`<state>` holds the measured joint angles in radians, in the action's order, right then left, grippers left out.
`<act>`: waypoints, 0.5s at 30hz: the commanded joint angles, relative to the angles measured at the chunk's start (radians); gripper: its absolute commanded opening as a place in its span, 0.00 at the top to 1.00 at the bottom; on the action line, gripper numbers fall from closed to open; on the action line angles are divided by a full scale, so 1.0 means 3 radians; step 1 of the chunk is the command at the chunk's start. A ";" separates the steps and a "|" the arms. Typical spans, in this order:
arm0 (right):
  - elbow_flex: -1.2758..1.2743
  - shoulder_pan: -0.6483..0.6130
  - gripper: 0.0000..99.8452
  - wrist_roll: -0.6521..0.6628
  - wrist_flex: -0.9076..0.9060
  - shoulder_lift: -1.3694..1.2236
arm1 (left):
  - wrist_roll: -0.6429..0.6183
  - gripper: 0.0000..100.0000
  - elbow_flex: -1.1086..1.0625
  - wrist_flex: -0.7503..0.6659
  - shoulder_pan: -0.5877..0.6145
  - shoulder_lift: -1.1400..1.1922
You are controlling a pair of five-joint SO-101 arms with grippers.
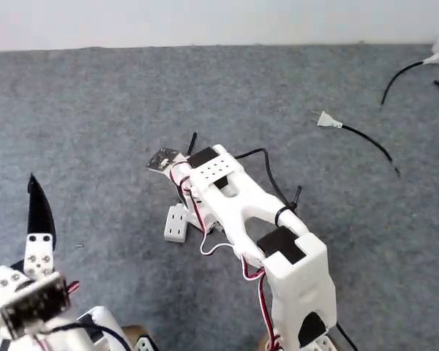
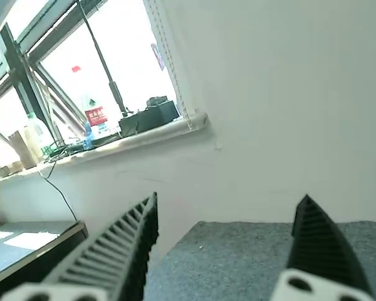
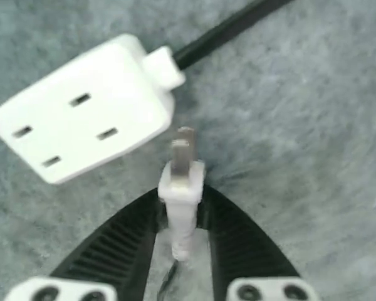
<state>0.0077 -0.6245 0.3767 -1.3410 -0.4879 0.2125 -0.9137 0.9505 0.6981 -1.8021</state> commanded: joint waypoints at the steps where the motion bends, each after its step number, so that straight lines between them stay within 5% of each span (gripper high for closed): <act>1: 0.0107 -0.0033 0.88 0.0041 -0.0146 0.0038 | 0.0031 0.67 -0.0003 0.0097 -0.0015 -0.0026; 15: 0.0046 -0.0084 0.88 0.0036 -0.0294 0.0340 | 0.0036 0.67 -0.0049 0.0092 -0.0015 -0.0026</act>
<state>0.0123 -0.6460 0.3767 -1.4223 -0.4342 0.2125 -0.9306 0.9766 0.6981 -1.8036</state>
